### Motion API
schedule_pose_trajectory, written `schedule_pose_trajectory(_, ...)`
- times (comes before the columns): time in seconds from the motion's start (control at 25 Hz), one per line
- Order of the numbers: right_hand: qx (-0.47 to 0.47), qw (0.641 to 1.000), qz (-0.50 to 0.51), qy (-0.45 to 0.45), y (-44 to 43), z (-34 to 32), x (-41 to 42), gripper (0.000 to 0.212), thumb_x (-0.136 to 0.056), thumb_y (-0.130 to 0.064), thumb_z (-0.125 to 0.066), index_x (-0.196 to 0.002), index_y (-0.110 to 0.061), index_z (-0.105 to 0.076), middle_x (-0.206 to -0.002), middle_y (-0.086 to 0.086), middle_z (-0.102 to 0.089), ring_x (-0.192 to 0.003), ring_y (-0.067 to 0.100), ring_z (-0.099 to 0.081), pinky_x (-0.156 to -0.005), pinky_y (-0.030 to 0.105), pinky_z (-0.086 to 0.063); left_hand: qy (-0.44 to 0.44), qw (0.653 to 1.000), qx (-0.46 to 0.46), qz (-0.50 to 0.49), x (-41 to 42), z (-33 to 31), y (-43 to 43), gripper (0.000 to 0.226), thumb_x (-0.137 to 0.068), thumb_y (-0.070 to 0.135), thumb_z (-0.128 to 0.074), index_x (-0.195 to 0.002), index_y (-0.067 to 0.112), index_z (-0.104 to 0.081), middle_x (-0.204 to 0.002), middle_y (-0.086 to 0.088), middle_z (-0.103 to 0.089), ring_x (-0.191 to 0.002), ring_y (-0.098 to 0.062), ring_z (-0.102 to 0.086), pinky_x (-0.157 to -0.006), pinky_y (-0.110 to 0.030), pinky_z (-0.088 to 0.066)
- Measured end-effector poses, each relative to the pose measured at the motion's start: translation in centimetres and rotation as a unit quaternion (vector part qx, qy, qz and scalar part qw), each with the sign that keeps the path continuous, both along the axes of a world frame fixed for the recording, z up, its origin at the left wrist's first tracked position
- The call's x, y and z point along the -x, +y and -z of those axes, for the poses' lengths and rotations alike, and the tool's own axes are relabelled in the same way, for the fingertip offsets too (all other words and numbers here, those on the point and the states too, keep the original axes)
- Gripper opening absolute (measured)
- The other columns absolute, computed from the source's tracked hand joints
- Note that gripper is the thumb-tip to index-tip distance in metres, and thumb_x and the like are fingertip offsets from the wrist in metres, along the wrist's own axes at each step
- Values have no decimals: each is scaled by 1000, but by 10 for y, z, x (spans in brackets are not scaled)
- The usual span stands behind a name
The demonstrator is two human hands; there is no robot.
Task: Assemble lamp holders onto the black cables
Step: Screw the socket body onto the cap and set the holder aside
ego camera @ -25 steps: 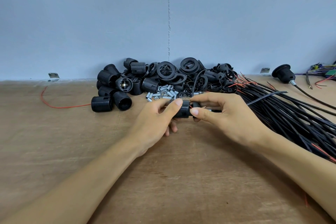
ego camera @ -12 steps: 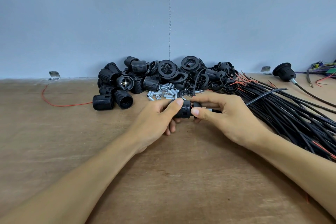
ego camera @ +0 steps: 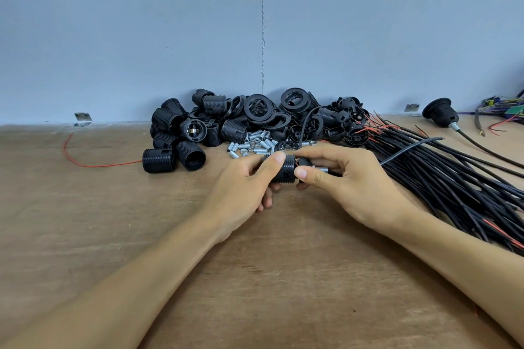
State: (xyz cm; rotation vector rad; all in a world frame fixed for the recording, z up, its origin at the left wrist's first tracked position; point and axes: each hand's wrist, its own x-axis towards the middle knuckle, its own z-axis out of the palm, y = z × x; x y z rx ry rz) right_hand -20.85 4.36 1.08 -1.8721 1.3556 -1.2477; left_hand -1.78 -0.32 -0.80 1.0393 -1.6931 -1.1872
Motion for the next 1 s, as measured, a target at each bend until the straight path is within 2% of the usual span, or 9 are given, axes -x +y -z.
schedule_pose_trajectory(0.2, -25, 998, -21, -49, -3, 2, 2, 30, -89, -17, -71, -119, -12, -71, -98, 5, -78, -86, 24, -76, -95, 47, -56, -3, 1000, -8, -5, 0, -2, 2, 34, -102, 50, -51, -97, 25, -73, -65, 8, -66, -48, -7, -54, -44, -16, -40)
schedule_pose_trajectory(0.4, -45, 994, -50, -83, -4, 1, 4, 29, -91, -13, -67, -119, -7, -70, -100, 7, -78, -83, 27, -76, -91, 39, -58, 6, 999, -33, 25, -3, -5, 1, 39, -104, 47, -49, -92, 18, -71, -64, 5, -65, -48, -7, -51, -45, -19, -41)
schedule_pose_trajectory(0.72, -66, 991, -63, -93, -7, 3, 6, 33, -90, -13, -68, -122, -5, -68, -101, 10, -78, -84, 32, -76, -93, 42, -57, 4, 998, -43, 45, -4, -6, -1, 40, -104, 47, -48, -90, 16, -71, -65, 3, -65, -48, -9, -52, -45, -19, -41)
schedule_pose_trajectory(0.84, -68, 993, -56, -81, -8, 2, 9, 41, -82, -25, -74, -121, -13, -70, -105, 3, -78, -94, 22, -75, -96, 38, -56, 12, 999, -28, 42, -4, -5, 0, 32, -104, 42, -51, -100, 18, -73, -73, 4, -69, -51, -9, -54, -46, -19, -42)
schedule_pose_trajectory(0.92, -57, 998, -20, -33, -10, -2, 13, 51, -73, -38, -79, -122, -23, -70, -110, -9, -76, -104, 4, -70, -101, 30, -52, 20, 999, -16, 38, -3, -5, 0, 23, -103, 36, -56, -109, 22, -73, -84, 9, -71, -56, -9, -57, -49, -19, -43)
schedule_pose_trajectory(1.0, -33, 998, 16, 41, -9, -6, 17, 52, -71, -45, -81, -120, -31, -71, -110, -19, -74, -106, -7, -65, -101, 24, -49, 43, 998, -21, 43, -4, -6, -1, 16, -101, 27, -63, -115, 26, -70, -91, 10, -71, -64, -9, -60, -53, -21, -46)
